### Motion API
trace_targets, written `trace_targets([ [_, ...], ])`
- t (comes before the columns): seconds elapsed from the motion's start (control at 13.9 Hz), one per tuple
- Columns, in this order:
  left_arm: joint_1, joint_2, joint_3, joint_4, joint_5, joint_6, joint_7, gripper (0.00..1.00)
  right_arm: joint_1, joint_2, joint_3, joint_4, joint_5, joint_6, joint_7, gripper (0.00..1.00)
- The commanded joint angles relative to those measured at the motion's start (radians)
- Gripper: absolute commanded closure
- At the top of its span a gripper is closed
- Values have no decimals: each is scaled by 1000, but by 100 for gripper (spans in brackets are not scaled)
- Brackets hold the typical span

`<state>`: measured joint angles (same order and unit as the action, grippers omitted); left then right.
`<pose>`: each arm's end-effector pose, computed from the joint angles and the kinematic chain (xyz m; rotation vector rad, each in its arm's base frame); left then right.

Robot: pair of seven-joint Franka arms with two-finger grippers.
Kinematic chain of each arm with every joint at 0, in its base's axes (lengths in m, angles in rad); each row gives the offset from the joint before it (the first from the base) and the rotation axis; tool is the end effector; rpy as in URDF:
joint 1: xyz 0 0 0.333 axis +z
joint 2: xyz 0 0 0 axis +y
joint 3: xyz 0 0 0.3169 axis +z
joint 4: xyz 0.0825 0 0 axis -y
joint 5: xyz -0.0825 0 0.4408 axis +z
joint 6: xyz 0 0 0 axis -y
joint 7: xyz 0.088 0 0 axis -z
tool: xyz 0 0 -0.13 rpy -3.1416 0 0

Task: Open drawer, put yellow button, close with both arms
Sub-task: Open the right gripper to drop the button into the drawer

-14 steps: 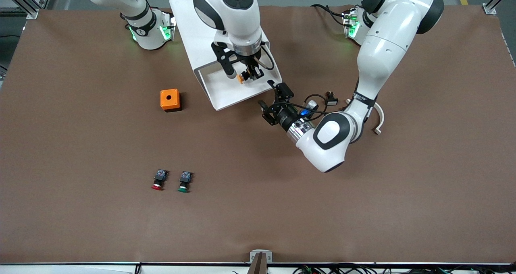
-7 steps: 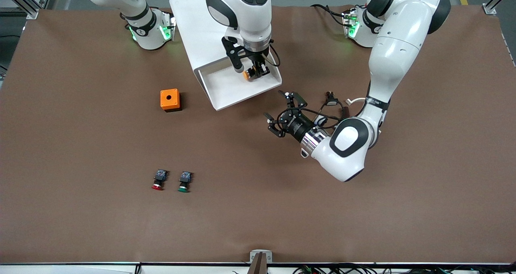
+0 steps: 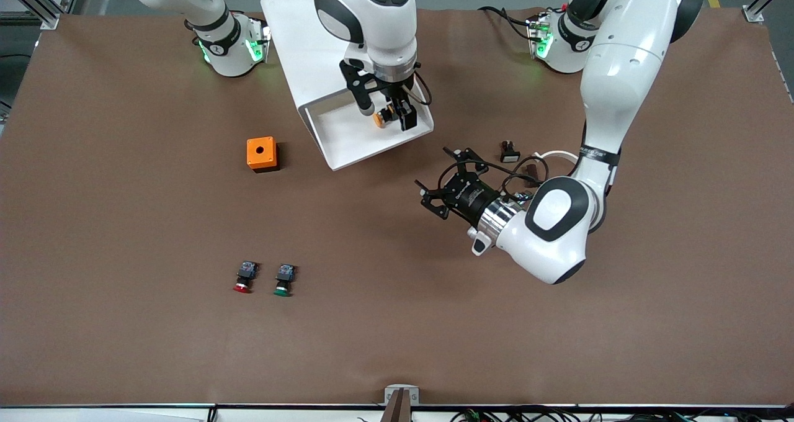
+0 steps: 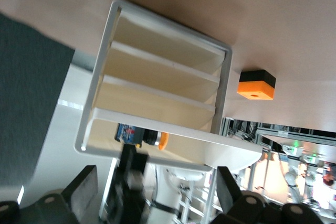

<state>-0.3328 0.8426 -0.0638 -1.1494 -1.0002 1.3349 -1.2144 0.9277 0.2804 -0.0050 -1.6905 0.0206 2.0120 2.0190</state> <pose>0.6474 -0.3904 0.2891 2.1106 1.0593 -1.5941 0.4201 0.5579 0.3927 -2.6382 1.6257 0.0205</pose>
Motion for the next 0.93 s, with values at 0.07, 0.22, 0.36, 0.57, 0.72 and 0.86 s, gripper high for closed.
trace_targets([
  [0.07,-46,-95,15,-16,182,145,153,1,-145,-7,2,112,4,-166,-381,0],
  [0.22,-81,-125,10,-21,294,232,197,1,-263,-15,2,156,9,-252,-671,0],
  [0.36,-115,-140,9,-26,401,294,208,1,-390,-23,2,199,10,-339,-931,0],
  [0.57,-182,-168,5,-35,584,380,207,1,-564,-23,0,284,10,-502,-1289,0],
  [0.72,-225,-174,7,-41,699,441,194,1,-671,-27,-1,292,4,-554,-1509,0],
  [0.86,-277,-206,2,-67,781,452,155,1,-760,-50,0,288,-5,-567,-1667,0],
])
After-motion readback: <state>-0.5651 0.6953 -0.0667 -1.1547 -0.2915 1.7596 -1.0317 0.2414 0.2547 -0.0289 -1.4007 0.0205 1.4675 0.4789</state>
